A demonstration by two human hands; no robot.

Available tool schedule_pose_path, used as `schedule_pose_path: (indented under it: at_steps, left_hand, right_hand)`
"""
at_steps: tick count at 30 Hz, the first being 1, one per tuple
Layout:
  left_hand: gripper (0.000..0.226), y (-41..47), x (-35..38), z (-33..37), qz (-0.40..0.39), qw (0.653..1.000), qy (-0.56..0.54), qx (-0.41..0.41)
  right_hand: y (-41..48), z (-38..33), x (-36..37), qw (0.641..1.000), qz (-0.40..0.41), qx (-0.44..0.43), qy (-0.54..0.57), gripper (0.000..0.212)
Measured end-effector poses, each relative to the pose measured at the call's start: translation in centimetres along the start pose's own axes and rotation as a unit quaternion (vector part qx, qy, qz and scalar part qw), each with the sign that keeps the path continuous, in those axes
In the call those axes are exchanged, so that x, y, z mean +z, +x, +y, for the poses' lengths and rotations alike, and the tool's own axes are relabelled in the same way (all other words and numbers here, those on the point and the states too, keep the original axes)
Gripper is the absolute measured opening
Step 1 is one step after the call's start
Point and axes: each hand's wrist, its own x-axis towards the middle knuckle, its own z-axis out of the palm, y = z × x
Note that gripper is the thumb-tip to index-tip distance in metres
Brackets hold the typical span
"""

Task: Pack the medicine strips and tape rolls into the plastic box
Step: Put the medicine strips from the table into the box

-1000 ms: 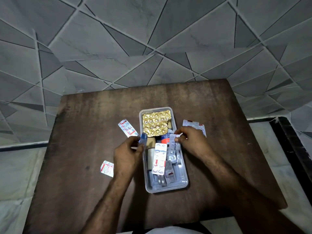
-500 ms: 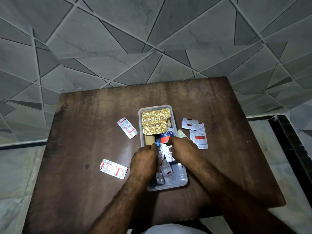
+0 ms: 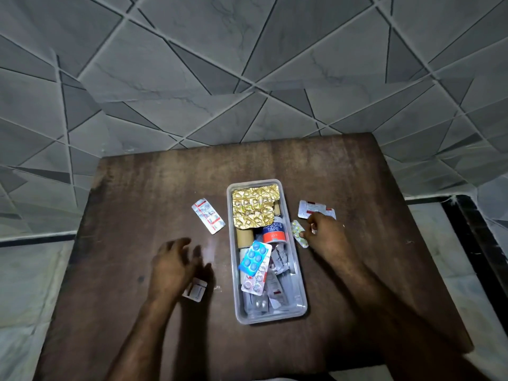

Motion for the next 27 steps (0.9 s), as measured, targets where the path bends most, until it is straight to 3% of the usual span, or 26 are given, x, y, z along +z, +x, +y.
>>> schedule_pose_path:
  at_steps: [2, 4, 9, 21, 27]
  left_hand:
    - [0.087, 0.4, -0.1, -3.0, -0.066, 0.993, 0.052, -0.077]
    - [0.102, 0.2, 0.3, -4.6, -0.09, 0.988, 0.048, -0.116]
    - [0.074, -1.8, 1.2, -4.2, -0.094, 0.987, 0.089, -0.092]
    - [0.074, -2.3, 2.5, -4.3, -0.052, 0.994, 0.038, -0.089]
    - [0.062, -2.0, 1.8, -4.9, -0.02, 0.995, 0.042, -0.083]
  right_hand:
    - [0.3, 1.1, 0.9, 0.999, -0.023, 0.012, -0.041, 0.045]
    - [0.2, 1.7, 2.0, 0.997, -0.031, 0.008, -0.071, 0.055]
    - [-0.2, 1.4, 3.1, 0.989, -0.013, -0.022, -0.143, 0.059]
    - [1.2, 1.4, 4.0, 0.997, 0.012, -0.003, -0.076, 0.032]
    - [1.9, 1.9, 4.0, 0.999, -0.009, 0.032, -0.042, 0.052]
